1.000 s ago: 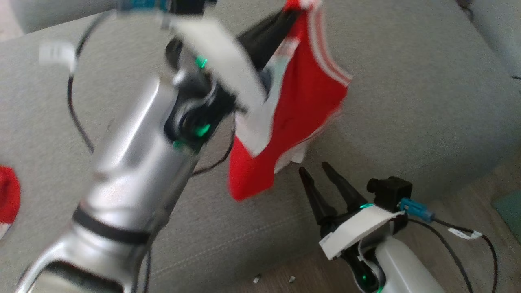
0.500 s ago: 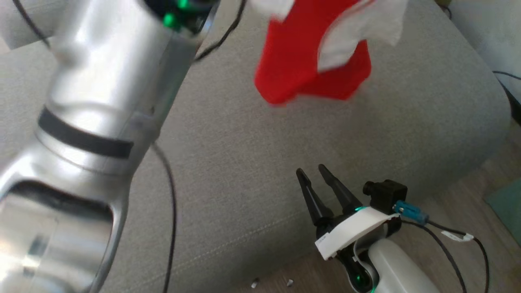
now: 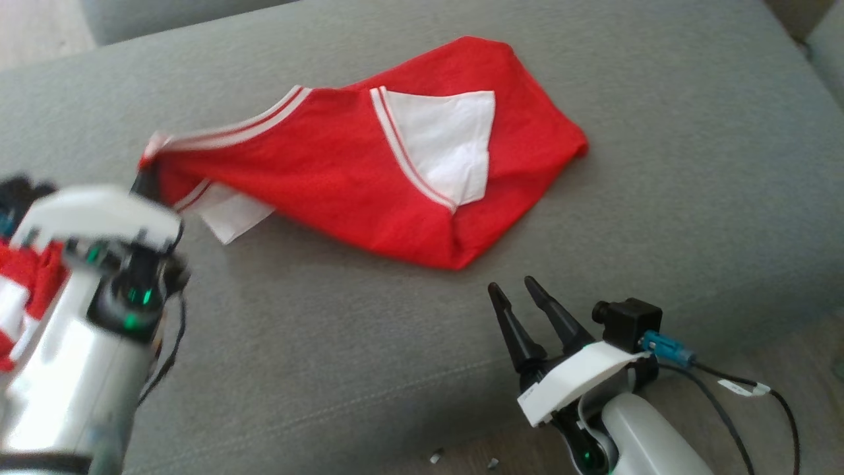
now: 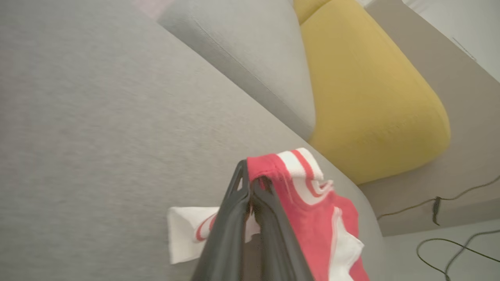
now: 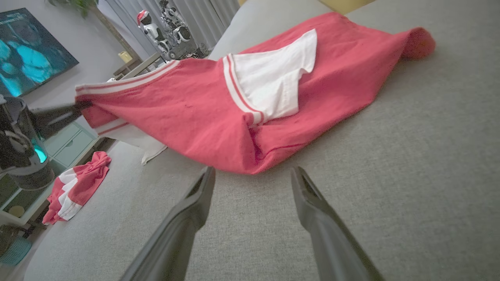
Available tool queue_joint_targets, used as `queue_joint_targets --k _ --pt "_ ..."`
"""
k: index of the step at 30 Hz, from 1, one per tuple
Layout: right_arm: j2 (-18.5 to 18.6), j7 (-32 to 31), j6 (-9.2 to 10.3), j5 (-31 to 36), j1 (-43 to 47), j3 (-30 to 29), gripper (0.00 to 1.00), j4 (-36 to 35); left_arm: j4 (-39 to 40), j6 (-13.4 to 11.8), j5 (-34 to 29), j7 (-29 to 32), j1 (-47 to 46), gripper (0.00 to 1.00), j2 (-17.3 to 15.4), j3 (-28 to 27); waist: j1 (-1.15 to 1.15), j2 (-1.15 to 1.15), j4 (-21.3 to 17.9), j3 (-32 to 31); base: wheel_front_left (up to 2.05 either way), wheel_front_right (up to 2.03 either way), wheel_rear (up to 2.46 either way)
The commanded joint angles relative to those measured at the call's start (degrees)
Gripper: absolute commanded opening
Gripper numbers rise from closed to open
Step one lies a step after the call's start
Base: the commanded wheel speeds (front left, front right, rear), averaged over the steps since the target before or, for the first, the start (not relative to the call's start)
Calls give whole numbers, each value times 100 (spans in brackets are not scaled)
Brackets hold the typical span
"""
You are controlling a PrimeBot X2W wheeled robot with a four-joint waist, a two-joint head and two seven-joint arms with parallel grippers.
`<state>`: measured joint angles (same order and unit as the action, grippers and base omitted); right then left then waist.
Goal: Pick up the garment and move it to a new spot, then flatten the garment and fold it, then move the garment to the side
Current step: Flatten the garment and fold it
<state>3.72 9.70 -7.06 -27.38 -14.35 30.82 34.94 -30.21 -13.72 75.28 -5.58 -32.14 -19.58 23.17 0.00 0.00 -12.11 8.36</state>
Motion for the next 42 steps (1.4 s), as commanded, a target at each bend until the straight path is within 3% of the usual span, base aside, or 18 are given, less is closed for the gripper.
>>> queue_joint_targets --k 1,6,9,10,11,12,13,18,21,25,29,30,38,42 --pt "-84 12 -43 76 -178 61 100 -141 168 102 -17 -130 -118 0 -310 -260 0 0 125 57 0 0 0" --pt "-84 -71 -43 230 -184 -17 100 -154 -39 402 -785 -721 232 0 -793 -13 0 0 322 135 0 0 0" --pt "-84 -123 -43 307 -209 -53 100 -206 -206 465 -1431 -892 205 0 -1004 135 0 0 378 191 0 0 0" --pt "-84 -140 -43 326 -213 -61 100 -230 -265 462 -1664 -917 177 4 -1066 150 0 0 386 218 0 0 0" --pt "-84 -153 -43 343 -216 -66 100 -253 -309 455 -1907 -931 143 32 -1117 147 0 0 387 238 0 0 0" --pt "-84 -167 -43 360 -219 -68 100 -279 -277 422 -2261 -935 92 87 -1196 116 0 0 383 271 0 0 0" --pt "-84 -180 -43 373 -223 -68 100 -306 -197 370 -2644 -937 67 100 -1255 64 0 0 374 303 0 0 0" --pt "-84 -239 -43 406 -200 -132 100 -405 867 -176 -4260 -940 294 100 -1201 -267 0 0 290 469 0 0 0" --pt "-84 -257 -43 453 -180 -206 100 -440 1627 -401 -5220 -941 368 100 -1080 35 0 0 259 575 0 0 0" --pt "-84 -301 -43 489 -219 -220 100 -511 1766 -197 -5692 -860 8 100 -559 736 0 0 231 754 0 0 0" --pt "-84 -357 -43 487 -333 -150 100 -609 1201 167 -5845 -410 -776 100 138 1332 0 0 139 958 0 0 0" --pt "-84 -357 -43 487 -333 -150 100 -609 1201 167 -5845 -410 -776 100 138 1332 0 0 139 958 0 0 0" --pt "-84 -403 -43 485 -475 -107 100 -656 -468 694 -5843 48 -2166 100 1199 1766 0 0 -186 1393 0 0 0" --pt "-84 -386 -43 483 -467 -121 100 -650 -1173 768 -5870 285 -2608 100 1386 1876 0 0 -331 1582 0 0 0"
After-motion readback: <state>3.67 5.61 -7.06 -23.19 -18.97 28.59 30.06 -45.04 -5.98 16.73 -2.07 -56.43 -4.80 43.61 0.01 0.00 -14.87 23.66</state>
